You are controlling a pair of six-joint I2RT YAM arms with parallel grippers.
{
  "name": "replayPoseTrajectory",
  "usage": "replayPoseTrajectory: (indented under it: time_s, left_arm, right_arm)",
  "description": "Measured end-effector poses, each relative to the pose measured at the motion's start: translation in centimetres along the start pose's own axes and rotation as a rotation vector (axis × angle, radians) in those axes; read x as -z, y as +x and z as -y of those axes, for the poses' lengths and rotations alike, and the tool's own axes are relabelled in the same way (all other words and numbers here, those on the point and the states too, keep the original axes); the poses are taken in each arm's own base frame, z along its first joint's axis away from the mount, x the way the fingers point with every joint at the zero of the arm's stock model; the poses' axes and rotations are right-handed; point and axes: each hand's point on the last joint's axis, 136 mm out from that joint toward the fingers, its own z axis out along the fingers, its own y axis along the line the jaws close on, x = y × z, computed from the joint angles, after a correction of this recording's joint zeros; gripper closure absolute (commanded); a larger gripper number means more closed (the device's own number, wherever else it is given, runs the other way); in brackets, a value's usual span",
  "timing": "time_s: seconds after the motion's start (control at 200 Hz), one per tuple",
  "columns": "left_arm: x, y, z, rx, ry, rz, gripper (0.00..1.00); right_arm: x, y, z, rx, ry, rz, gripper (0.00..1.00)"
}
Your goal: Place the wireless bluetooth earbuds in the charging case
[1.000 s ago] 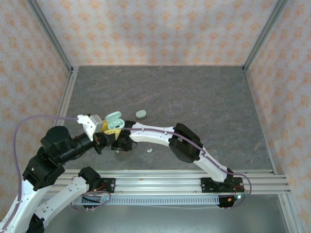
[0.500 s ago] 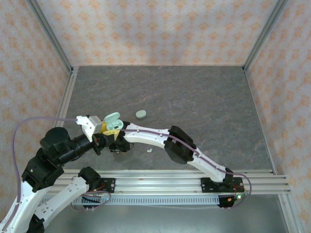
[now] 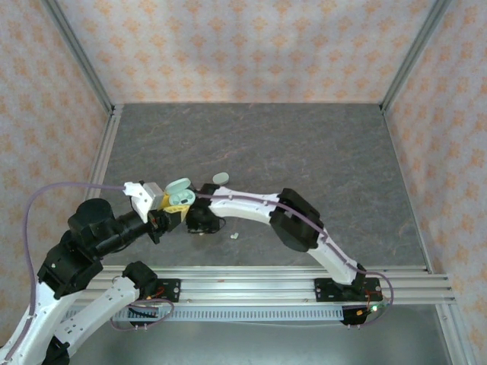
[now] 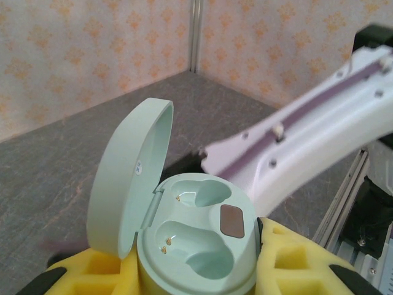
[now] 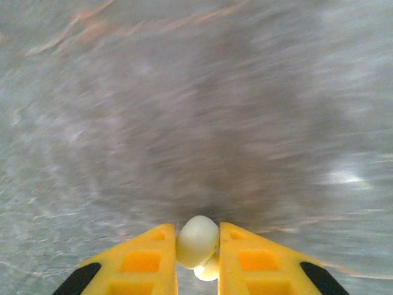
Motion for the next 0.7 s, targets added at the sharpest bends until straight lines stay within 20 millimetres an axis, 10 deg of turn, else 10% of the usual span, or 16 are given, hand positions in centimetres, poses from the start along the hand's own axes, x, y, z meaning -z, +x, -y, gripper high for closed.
replayPoseTrajectory:
  time_s: [0.36,0.7]
  left_arm:
    - [-2.4,1.3,0.1,0.014,0.043,-0.020,0.82]
    - [-6.5,3.1,-0.1,0.061,0.093,-0.054,0.82]
  right_arm:
    - [6.9,-5.9,7.1,-0.169,-0.075,0.125,0.83]
    - [5.0,-4.7,18.8,-0.314,0.089,0.045,0.82]
